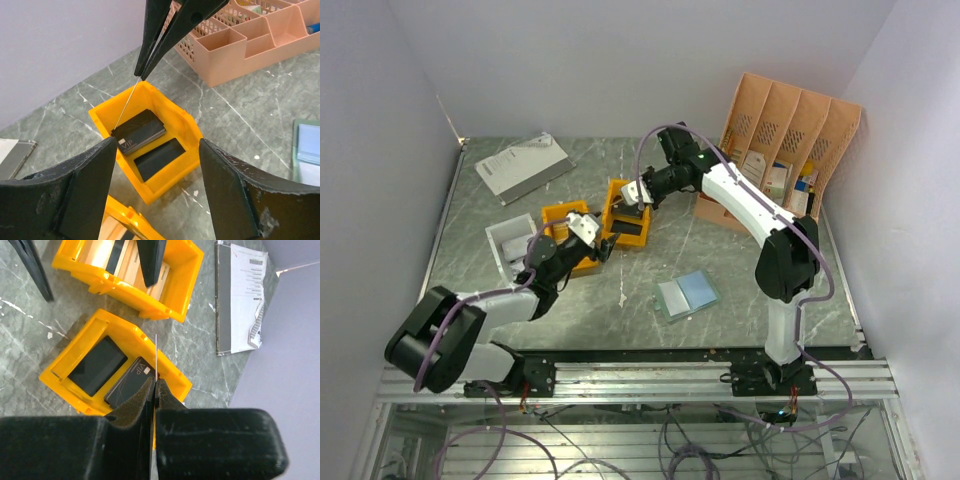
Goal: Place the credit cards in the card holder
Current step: Pick up the credit card from the storage box.
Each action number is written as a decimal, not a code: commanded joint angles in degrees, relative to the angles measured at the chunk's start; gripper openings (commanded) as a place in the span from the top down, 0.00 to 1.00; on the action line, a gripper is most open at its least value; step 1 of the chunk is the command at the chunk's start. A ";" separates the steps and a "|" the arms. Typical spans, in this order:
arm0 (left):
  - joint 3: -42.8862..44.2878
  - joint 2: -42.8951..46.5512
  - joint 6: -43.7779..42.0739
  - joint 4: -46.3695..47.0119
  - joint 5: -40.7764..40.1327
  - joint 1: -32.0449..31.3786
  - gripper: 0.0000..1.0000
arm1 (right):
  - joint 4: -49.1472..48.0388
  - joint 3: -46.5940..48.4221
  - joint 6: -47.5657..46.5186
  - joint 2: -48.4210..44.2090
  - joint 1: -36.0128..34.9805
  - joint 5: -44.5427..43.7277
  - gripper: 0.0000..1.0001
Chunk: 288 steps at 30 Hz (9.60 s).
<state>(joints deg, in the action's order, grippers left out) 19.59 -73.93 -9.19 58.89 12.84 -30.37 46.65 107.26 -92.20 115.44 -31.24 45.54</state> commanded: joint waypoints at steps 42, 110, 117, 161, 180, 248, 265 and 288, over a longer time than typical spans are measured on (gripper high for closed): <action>13.34 -10.94 -12.40 -1.44 -1.09 1.44 0.93 | 2.10 0.33 3.62 -3.55 -2.84 1.40 0.92; 13.38 -10.94 124.58 29.35 21.47 -2.19 0.93 | -72.10 -50.13 155.06 -40.29 17.07 27.82 0.38; 14.75 3.59 96.66 -3.90 13.79 -3.38 0.93 | -65.77 -46.51 151.63 -41.04 15.78 27.08 0.38; 13.59 20.49 67.09 -24.48 -24.62 -22.67 0.22 | -84.57 -52.47 156.65 -38.60 12.01 26.16 1.00; 29.92 16.07 48.37 -51.74 21.34 -5.31 0.16 | -17.24 -34.90 86.37 -33.27 13.45 32.15 1.00; 26.67 5.52 50.03 -41.33 31.11 -5.90 0.71 | -44.85 -44.64 110.08 -35.55 11.51 40.10 1.00; 26.16 4.70 51.13 -39.81 30.09 -7.03 0.93 | -45.01 -45.33 110.58 -34.91 11.60 39.03 0.72; 3.23 21.99 68.88 -34.66 11.10 -10.93 0.93 | 2.04 -59.19 5.50 -46.09 16.25 -17.16 0.33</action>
<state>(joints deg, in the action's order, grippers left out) 23.75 -51.33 56.36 21.23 29.58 -38.76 44.91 50.13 -65.69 67.90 -14.96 35.57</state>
